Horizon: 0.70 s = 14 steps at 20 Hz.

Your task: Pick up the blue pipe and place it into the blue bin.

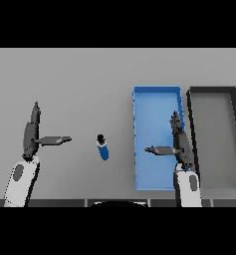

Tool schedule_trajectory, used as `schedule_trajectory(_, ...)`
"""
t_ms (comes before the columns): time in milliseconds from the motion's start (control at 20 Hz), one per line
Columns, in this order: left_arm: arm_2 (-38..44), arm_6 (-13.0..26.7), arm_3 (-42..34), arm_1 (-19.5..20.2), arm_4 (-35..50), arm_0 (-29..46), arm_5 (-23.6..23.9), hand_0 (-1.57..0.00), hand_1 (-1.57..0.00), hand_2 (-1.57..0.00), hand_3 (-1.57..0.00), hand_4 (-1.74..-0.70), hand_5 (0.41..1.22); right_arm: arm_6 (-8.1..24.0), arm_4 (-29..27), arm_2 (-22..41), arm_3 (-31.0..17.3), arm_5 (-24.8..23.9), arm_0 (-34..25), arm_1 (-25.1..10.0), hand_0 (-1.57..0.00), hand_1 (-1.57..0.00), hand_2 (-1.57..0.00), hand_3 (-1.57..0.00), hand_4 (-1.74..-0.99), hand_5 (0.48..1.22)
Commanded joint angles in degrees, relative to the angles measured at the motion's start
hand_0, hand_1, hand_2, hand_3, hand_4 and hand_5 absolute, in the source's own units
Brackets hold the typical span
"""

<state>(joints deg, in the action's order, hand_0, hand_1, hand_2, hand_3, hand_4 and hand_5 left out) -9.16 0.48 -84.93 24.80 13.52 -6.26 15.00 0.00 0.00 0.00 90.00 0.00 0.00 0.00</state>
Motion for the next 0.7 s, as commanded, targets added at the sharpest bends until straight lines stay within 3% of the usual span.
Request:
schedule_trajectory(0,0.0,-0.2,-0.1,-0.1,0.0,0.0,0.1,0.00,0.00,0.00,0.00,-0.97,0.594,0.0,-0.1,-0.1,0.0,0.0,0.0,-0.1,0.00,0.00,0.00,0.00,-1.210,0.594)
schedule_trajectory(250,-0.7,0.5,-0.3,-0.8,-0.6,-0.5,0.7,0.00,0.00,0.00,0.00,-0.97,0.594,-0.1,-0.7,-0.6,-0.1,0.6,0.5,-0.6,0.00,0.00,0.00,0.00,-1.210,0.594)
schedule_trajectory(300,-2.6,-2.5,-0.8,3.7,-0.8,-0.1,-6.3,0.00,0.00,0.00,0.00,-0.97,0.594,-3.7,3.9,1.5,1.7,1.8,1.5,-4.7,0.00,0.00,0.00,0.00,-1.210,0.594)
schedule_trajectory(400,-3.3,-5.5,-0.4,8.8,0.1,0.3,-14.2,0.00,0.00,0.00,0.00,-0.97,0.596,-5.4,8.7,3.9,3.8,2.9,2.8,-8.7,0.00,0.00,0.00,0.00,-1.198,0.589)
schedule_trajectory(500,-4.3,-6.5,0.2,10.0,-0.3,0.4,-17.1,0.00,0.00,0.00,0.00,-0.97,0.596,-6.0,10.6,5.4,4.8,3.4,3.8,-9.4,0.00,0.00,0.00,0.00,-1.192,0.587)
schedule_trajectory(650,-5.3,-8.2,-1.1,10.8,-0.6,1.4,-18.9,0.00,0.00,0.00,0.00,-0.97,0.593,-3.9,11.2,5.7,5.5,3.5,3.5,-9.9,0.00,0.00,0.00,0.00,-1.187,0.585)
